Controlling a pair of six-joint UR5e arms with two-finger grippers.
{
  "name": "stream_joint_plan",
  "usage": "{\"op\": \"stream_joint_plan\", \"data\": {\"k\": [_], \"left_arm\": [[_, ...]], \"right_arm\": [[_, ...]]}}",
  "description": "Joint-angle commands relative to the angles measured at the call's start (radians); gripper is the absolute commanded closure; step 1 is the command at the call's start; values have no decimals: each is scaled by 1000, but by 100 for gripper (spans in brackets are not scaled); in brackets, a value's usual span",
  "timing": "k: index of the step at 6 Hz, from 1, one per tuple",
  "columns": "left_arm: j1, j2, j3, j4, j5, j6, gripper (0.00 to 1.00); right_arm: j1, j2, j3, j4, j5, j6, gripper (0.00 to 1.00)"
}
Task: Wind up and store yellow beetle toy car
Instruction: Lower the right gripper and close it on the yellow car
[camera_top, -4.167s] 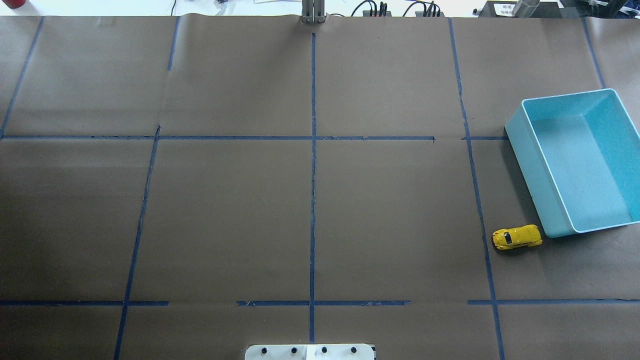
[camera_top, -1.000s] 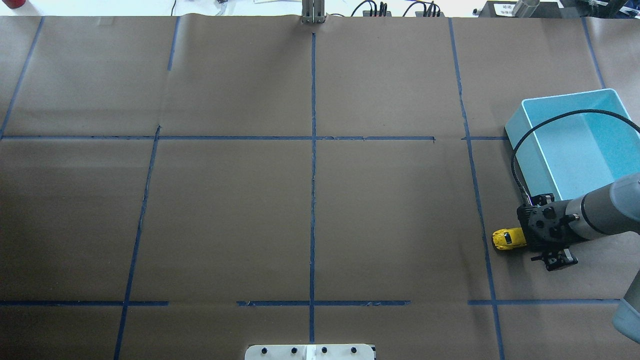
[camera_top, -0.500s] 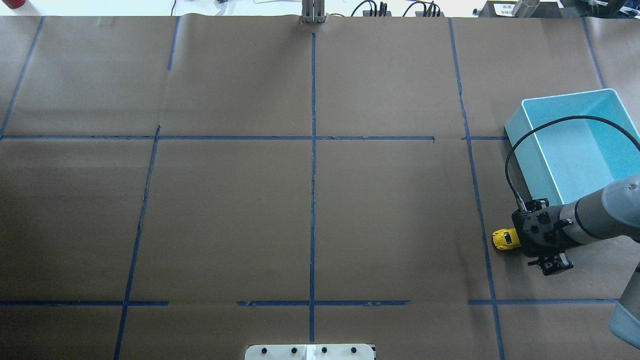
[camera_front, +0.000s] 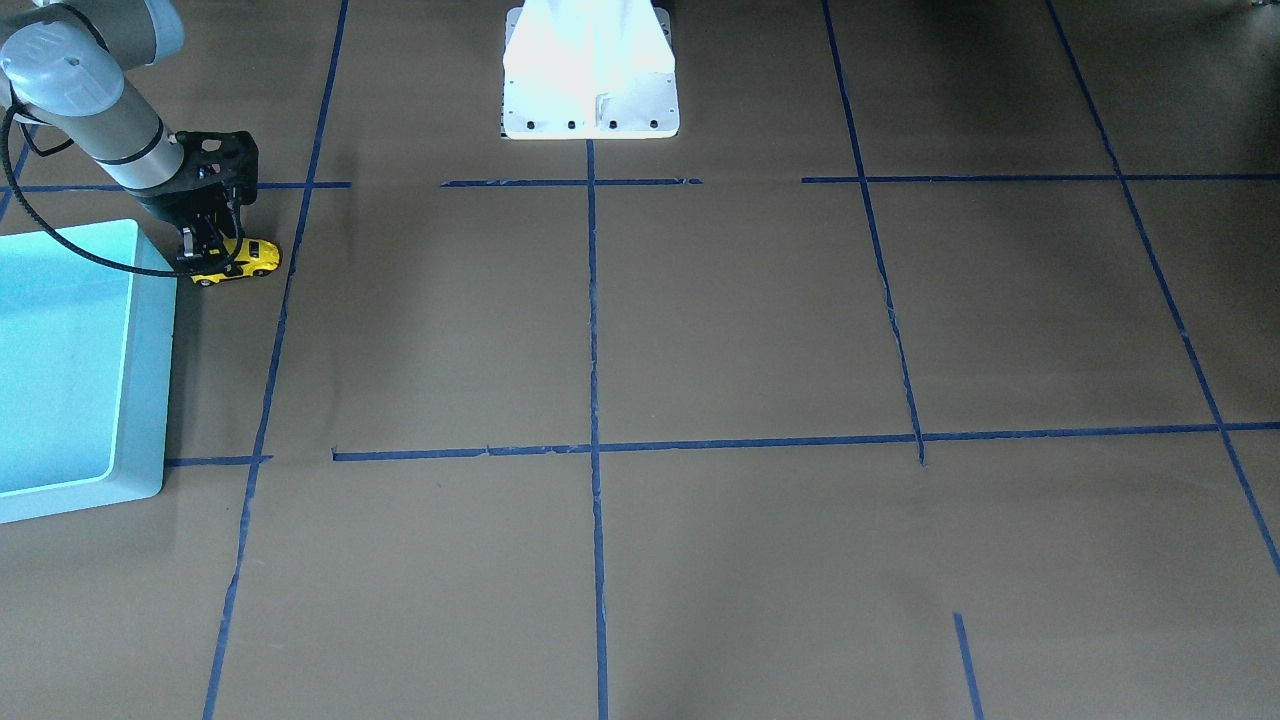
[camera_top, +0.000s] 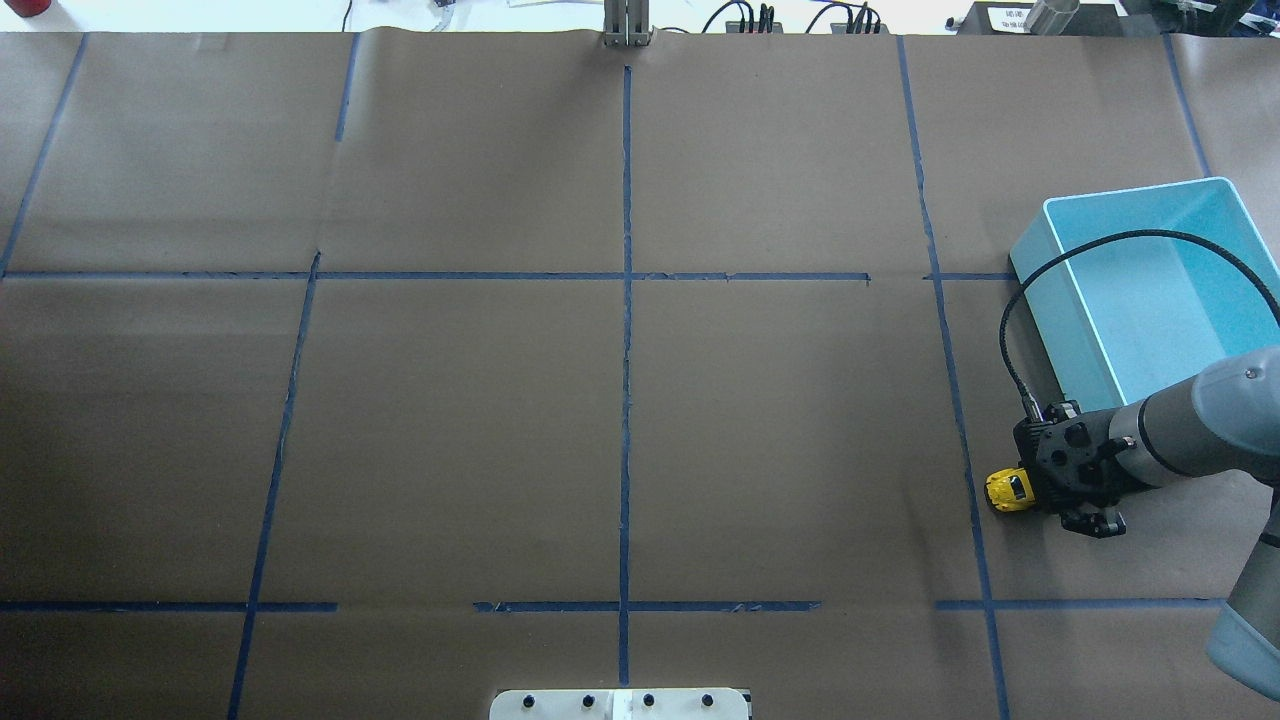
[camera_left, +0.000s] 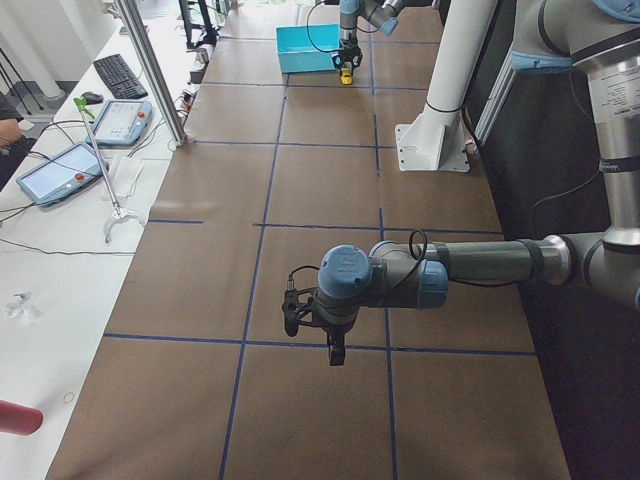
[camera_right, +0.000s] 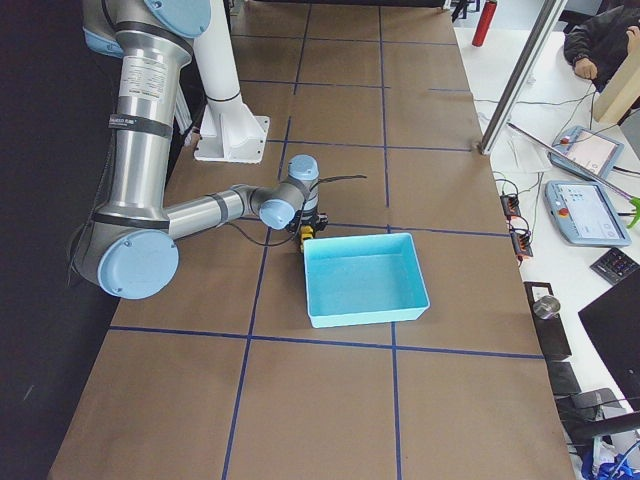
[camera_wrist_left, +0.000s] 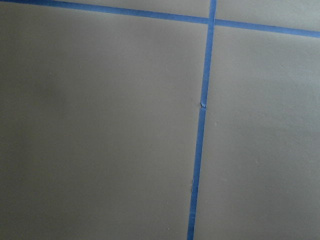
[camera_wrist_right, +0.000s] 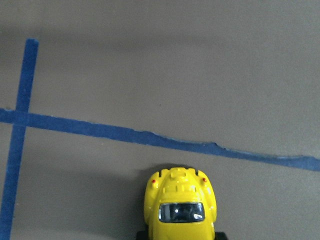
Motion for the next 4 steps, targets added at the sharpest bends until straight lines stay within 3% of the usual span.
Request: {"op": "stream_joint_plan", "data": {"k": [1, 2, 3, 4], "left_arm": [[2, -52, 20, 62, -1, -1, 0], [1, -67, 17, 92, -1, 0, 0], [1, -66, 17, 90, 1, 5, 0], [1, -64, 17, 90, 2, 6, 0]], "right_arm": [[1, 1, 26, -8, 2, -1, 100], [11, -2, 59, -14, 11, 1, 100], [44, -5, 138, -102, 29, 1, 100], [79, -2, 271, -303, 51, -4, 100]]}}
